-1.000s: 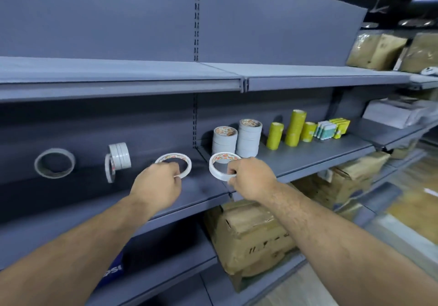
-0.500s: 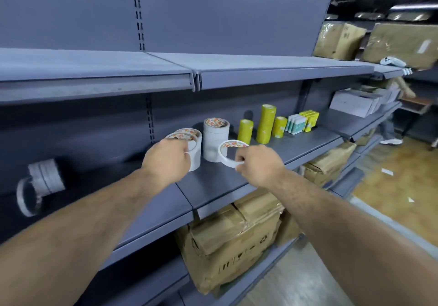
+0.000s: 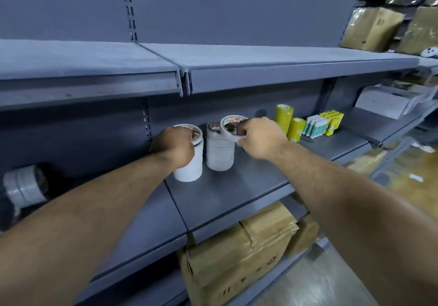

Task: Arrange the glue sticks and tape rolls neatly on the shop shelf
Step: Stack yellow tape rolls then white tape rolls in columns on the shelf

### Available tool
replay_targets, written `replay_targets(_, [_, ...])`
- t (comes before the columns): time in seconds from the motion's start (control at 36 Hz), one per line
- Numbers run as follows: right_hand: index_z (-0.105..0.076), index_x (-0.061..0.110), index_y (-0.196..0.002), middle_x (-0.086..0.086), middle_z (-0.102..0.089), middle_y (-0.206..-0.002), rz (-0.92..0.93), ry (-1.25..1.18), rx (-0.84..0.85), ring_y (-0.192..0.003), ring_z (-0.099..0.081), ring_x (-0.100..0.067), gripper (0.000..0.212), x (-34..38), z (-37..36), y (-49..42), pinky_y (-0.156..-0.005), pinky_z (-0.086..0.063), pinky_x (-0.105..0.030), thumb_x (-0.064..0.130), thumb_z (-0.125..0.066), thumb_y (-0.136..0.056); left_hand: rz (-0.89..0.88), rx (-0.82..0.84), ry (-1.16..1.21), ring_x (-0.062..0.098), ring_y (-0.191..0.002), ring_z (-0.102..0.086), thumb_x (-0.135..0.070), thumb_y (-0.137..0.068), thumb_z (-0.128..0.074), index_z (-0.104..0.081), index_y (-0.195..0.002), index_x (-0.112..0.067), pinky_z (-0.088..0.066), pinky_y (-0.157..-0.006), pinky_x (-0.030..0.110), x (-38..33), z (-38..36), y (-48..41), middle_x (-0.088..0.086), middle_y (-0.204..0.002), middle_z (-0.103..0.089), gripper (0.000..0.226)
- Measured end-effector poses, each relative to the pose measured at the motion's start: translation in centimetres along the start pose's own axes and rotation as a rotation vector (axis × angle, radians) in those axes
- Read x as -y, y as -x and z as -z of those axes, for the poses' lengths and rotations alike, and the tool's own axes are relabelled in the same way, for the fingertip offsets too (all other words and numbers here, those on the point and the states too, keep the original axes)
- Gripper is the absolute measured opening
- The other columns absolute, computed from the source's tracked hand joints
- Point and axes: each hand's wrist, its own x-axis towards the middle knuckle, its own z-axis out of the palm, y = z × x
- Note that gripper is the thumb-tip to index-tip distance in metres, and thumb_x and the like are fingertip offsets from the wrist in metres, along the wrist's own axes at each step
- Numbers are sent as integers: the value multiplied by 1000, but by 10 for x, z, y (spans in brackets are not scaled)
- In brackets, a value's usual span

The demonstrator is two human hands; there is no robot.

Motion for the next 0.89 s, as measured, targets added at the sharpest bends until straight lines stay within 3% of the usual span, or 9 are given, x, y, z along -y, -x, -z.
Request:
replay_targets(0.08, [-66,22,-122,-11,-68,-116,33,47,-20,-106,-64,-34,37,-4,-5,-19,-80,-50,-32,36,-60,-88,18,-26,5,31,-100,-62,-20,-91,-52,-69,-101,-22,-49,-78,32,-4,-10,-9,4,-111,-66,20])
replay_targets(0.22, [-67,27,-112,-5,-68,-113,80,24,15,-100,-64,-31,29,-9,-12,-42,-70,-43,-28,35,-59,-86,21,-32,-24,32,-101,-63,-21,-89,-50,-69,-99,-17,-52,-82,36,-1,-29,-21,7,-111,-69,21])
replay_targets(0.39, [-67,32,-110,-3,-68,-112,114,-6,51,-102,-64,-31,24,-17,-13,-58,-76,-53,-31,33,-59,-87,-14,3,-64,31,-92,-65,-17,-85,-47,-57,-80,-13,-39,-67,30,-4,-39,-34,8,-101,-70,11])
replay_targets(0.47, [-67,30,-105,-2,-69,-109,122,-28,59,-98,-64,-30,21,-20,-17,-64,-73,-52,-31,32,-59,-86,20,11,-22,26,-88,-64,-20,-82,-50,-68,-86,-15,-45,-69,29,-5,-41,-37,2,-97,-69,19])
replay_targets(0.61, [-67,31,-100,0,-69,-106,138,-38,70,-96,-63,-28,16,-22,-21,-70,-69,-47,-29,30,-59,-86,46,64,-38,25,-84,-63,-23,-76,-55,-69,-89,-16,-44,-66,27,-6,-41,-41,1,-94,-68,21])
replay_targets(0.89, [-69,32,-118,0,-68,-114,148,-59,86,-103,-63,-27,30,-15,-22,-74,-70,-42,-27,28,-60,-90,52,57,-82,29,-97,-65,-29,-86,-61,-69,-95,-16,-48,-75,31,-6,-45,-42,4,-106,-69,18])
